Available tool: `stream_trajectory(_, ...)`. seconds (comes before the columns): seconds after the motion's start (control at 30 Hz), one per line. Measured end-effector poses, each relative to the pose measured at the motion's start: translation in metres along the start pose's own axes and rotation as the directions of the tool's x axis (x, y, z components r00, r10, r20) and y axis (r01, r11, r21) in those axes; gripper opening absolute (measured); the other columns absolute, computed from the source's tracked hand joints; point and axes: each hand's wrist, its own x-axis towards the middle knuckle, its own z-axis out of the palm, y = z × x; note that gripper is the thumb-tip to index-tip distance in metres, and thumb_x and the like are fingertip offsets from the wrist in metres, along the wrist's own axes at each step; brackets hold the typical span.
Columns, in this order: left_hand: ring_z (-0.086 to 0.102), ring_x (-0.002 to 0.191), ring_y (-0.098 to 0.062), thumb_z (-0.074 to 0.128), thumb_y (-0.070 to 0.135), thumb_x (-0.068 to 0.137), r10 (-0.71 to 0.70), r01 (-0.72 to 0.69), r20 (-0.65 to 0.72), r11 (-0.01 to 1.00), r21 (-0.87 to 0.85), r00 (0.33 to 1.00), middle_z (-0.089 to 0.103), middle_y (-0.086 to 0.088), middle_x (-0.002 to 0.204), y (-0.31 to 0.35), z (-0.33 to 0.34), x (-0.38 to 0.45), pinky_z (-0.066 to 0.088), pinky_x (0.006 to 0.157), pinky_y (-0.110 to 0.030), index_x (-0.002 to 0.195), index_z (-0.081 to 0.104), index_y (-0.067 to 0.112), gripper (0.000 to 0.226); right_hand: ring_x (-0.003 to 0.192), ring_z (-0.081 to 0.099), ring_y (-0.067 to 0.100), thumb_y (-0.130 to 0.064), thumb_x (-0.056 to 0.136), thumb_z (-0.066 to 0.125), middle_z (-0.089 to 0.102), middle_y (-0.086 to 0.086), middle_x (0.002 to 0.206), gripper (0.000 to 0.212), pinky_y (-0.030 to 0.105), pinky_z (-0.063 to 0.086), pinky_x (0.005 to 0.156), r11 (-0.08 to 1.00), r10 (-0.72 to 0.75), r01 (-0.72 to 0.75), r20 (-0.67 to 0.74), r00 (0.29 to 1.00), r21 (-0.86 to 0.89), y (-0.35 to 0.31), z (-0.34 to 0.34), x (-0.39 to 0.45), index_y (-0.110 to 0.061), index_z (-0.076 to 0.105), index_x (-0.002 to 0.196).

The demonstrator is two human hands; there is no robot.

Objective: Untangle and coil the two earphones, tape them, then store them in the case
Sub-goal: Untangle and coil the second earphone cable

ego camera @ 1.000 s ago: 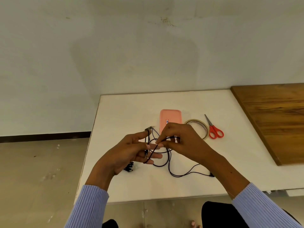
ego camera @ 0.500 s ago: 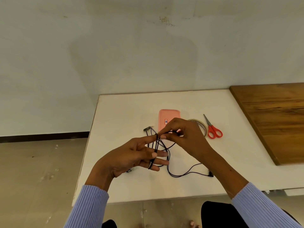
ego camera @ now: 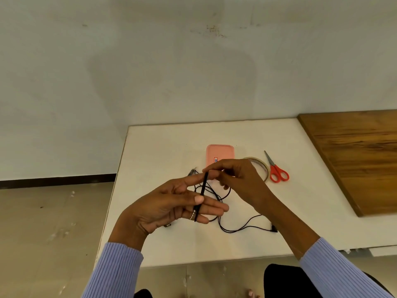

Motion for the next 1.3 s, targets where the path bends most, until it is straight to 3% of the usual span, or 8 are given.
stream_trajectory(0.13,0.064,0.108,-0.030,0.046,0.003,0.088,0.116,-0.125,-0.114,0.990,-0.072,0.987,0.065,-0.023,0.115,-0.001,0.005,0.010,0.056,0.076,-0.029,0.134,0.043,0.019,0.049,0.066,0.053,0.013,-0.001,0.089,0.055,0.063,0.001,0.068,0.037,0.027,0.042,0.063,0.996,0.069,-0.070,0.023,0.997,0.060,-0.001,0.014,-0.002,-0.033,0.070,0.076)
stream_trajectory(0.2,0.064,0.107,-0.032,0.045,0.000,0.088,0.168,-0.205,-0.223,0.966,-0.156,0.960,0.064,-0.026,0.115,-0.003,0.005,0.017,0.057,0.077,-0.031,0.137,0.039,0.013,0.052,0.061,0.050,0.011,0.008,0.083,0.048,0.059,-0.002,0.062,0.042,0.027,0.039,0.059,0.990,0.141,-0.141,0.053,0.989,0.003,-0.001,0.022,-0.005,-0.026,0.067,0.070)
stream_trajectory(0.33,0.065,0.104,-0.033,0.042,-0.005,0.091,0.230,-0.348,-0.436,0.913,-0.214,0.870,0.065,-0.029,0.110,-0.005,0.001,0.025,0.057,0.083,-0.034,0.143,0.028,0.007,0.055,0.054,0.054,0.003,-0.007,0.089,0.052,0.058,-0.010,0.055,0.036,0.019,0.043,0.062,0.977,0.104,-0.084,0.094,0.990,-0.198,-0.001,0.033,-0.009,-0.024,0.057,0.058)
stream_trajectory(0.53,0.067,0.102,-0.027,0.043,-0.002,0.095,0.276,-0.358,-0.613,0.934,-0.012,0.740,0.069,-0.018,0.107,-0.008,-0.006,0.030,0.054,0.089,-0.035,0.149,0.014,0.016,0.065,0.059,0.053,0.002,-0.040,0.089,0.057,0.067,-0.013,0.073,0.024,0.020,0.039,0.059,0.888,0.005,0.060,0.139,0.990,-0.456,0.001,0.034,-0.014,-0.023,0.074,0.090)
stream_trajectory(0.73,0.068,0.099,-0.020,0.050,0.003,0.094,0.084,-0.006,-0.509,0.988,0.151,0.857,0.071,-0.010,0.108,-0.011,-0.006,0.025,0.053,0.087,-0.024,0.149,0.016,0.017,0.066,0.059,0.043,0.000,-0.044,0.080,0.066,0.049,-0.016,0.065,0.015,0.018,0.026,0.052,0.759,-0.121,0.212,0.187,0.975,-0.615,0.001,0.012,-0.007,-0.036,0.074,0.091)
stream_trajectory(0.97,0.068,0.101,-0.025,0.048,-0.002,0.093,-0.021,0.066,-0.381,0.992,0.105,0.924,0.070,-0.017,0.106,-0.008,-0.006,0.018,0.056,0.085,-0.030,0.149,0.016,0.016,0.066,0.067,0.050,-0.004,-0.026,0.075,0.074,0.049,-0.021,0.069,0.010,0.017,0.031,0.056,0.844,-0.191,0.251,0.170,0.967,-0.475,0.003,-0.002,0.000,-0.025,0.075,0.085)
stream_trajectory(1.13,0.066,0.104,-0.027,0.047,-0.004,0.093,-0.129,0.166,-0.241,0.976,0.138,0.962,0.068,-0.018,0.113,-0.007,-0.003,0.015,0.055,0.087,-0.032,0.147,0.023,0.019,0.063,0.074,0.056,0.009,-0.013,0.073,0.076,0.063,-0.007,0.080,0.014,0.014,0.041,0.060,0.952,-0.172,0.169,0.009,0.985,-0.255,0.001,-0.013,0.003,-0.024,0.074,0.083)
stream_trajectory(1.3,0.063,0.111,-0.031,0.046,-0.004,0.093,-0.140,0.146,-0.049,0.981,0.125,0.989,0.063,-0.022,0.119,-0.006,0.003,0.015,0.052,0.092,-0.035,0.140,0.034,0.024,0.056,0.081,0.060,0.002,-0.012,0.075,0.074,0.068,-0.008,0.083,0.011,0.017,0.046,0.067,0.973,-0.114,0.095,-0.080,0.990,-0.212,0.010,-0.016,0.008,-0.018,0.076,0.084)
